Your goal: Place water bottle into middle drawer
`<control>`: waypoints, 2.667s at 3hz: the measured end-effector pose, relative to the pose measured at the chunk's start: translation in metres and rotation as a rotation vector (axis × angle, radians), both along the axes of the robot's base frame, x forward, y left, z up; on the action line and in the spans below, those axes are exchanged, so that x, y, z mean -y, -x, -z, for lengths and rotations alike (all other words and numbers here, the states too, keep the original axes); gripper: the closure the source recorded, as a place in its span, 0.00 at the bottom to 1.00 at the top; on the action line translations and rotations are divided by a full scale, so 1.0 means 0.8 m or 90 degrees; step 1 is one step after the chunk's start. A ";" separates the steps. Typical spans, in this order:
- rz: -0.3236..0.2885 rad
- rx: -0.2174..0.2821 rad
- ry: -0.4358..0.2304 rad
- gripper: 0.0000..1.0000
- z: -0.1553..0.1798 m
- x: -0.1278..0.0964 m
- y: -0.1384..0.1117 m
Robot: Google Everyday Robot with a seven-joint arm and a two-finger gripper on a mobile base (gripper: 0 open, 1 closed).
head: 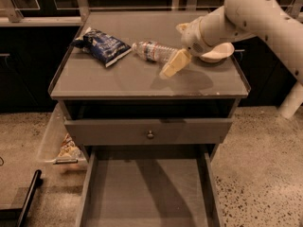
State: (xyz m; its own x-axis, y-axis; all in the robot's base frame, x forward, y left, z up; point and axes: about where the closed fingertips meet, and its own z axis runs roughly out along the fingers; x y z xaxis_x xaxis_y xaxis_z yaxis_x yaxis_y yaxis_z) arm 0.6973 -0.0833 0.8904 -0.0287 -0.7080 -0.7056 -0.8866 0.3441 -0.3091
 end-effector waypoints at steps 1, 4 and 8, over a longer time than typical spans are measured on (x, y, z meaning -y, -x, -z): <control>0.028 -0.012 -0.020 0.00 0.021 -0.010 -0.028; 0.023 -0.054 -0.083 0.19 0.040 -0.034 -0.085; 0.001 -0.043 -0.099 1.00 0.040 -0.029 -0.060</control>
Offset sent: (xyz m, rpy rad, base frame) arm 0.0714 0.0239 -0.0358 0.0647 0.0540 -0.0878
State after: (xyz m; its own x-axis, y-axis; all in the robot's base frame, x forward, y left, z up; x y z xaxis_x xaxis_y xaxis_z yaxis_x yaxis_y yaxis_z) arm 0.7451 -0.0603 0.8582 -0.0811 -0.5906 -0.8029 -0.9033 0.3840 -0.1912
